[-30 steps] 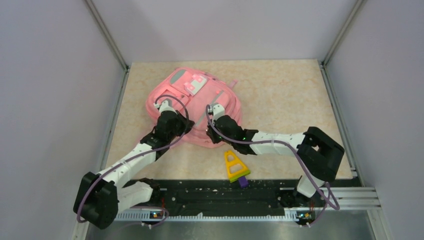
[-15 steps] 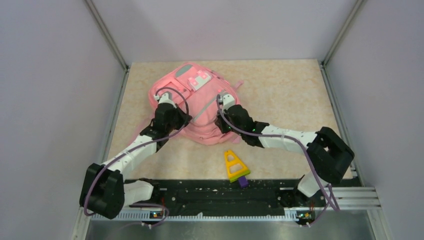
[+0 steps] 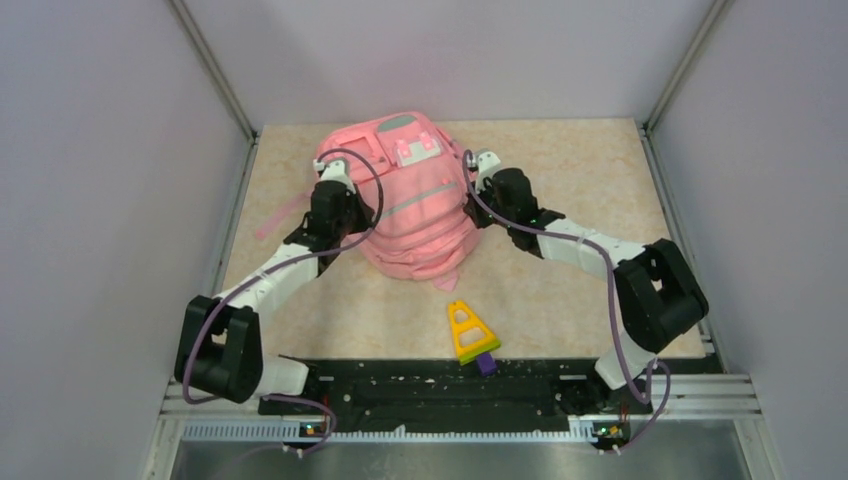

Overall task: Pack the student bag
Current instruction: Zip the student bag at the center of the board.

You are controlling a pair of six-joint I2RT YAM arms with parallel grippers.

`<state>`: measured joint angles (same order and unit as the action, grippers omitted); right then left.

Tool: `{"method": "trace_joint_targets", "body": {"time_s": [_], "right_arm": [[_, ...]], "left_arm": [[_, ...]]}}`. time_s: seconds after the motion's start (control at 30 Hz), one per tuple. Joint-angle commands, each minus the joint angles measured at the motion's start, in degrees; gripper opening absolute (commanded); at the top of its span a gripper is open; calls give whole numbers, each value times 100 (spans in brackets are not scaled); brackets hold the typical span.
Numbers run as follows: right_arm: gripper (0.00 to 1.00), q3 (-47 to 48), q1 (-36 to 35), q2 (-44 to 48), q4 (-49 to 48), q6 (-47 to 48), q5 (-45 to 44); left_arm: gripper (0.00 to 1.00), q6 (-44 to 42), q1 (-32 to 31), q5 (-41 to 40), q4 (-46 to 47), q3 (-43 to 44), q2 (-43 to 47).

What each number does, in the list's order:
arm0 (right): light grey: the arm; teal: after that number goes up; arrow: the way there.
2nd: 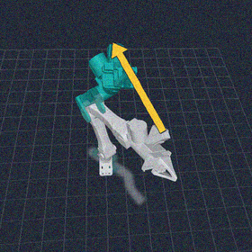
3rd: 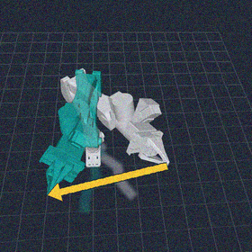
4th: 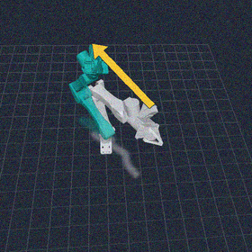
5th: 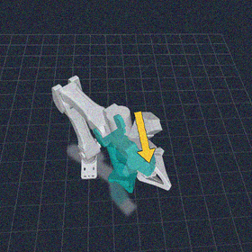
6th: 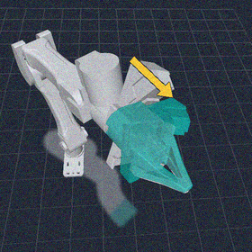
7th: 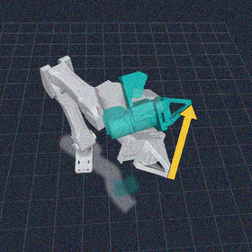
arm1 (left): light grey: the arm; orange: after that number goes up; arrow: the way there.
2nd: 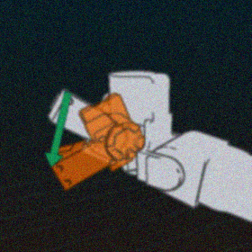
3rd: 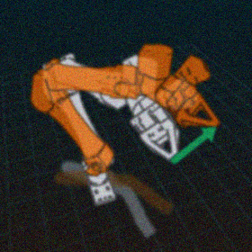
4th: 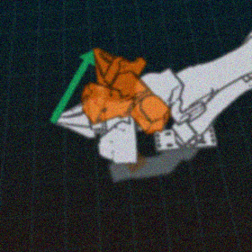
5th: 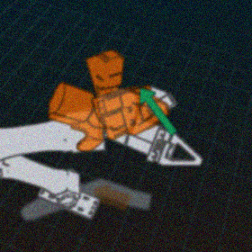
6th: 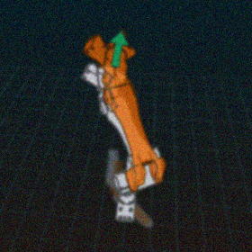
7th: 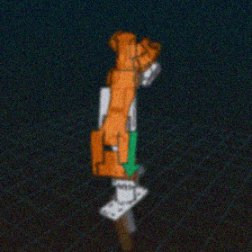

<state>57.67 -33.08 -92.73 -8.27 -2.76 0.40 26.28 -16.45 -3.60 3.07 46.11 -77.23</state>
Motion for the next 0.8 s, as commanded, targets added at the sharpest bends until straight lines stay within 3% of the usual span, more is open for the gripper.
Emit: {"method": "trace_joint_targets", "body": {"time_s": [0.0, 0.07, 0.17, 0.27, 0.3, 0.57, 0.77], "right_arm": [[0, 474, 720, -312, 393, 831, -205], [0, 707, 733, -419, 631, 1063, 171], [0, 685, 733, -370, 669, 1192, 1004], [0, 451, 733, -236, 535, 1053, 1464], [0, 368, 733, -181, 489, 963, 1540], [0, -48, 732, 123, 318, 668, 1759], [0, -45, 733, 88, 379, 650, 1744]], "left_arm": [[0, -1128, 377, -1228, 269, 438, -188], [5, -1281, 379, -1006, 171, 636, -221], [44, -1582, 343, -343, 88, 806, -127], [66, -1830, 104, -208, 242, 812, 71], [69, -2012, -56, -312, 280, 821, 144], [72, -3596, -1567, -347, 1374, 424, 244], [73, -4674, -2399, -176, 2282, 345, -580]]}}
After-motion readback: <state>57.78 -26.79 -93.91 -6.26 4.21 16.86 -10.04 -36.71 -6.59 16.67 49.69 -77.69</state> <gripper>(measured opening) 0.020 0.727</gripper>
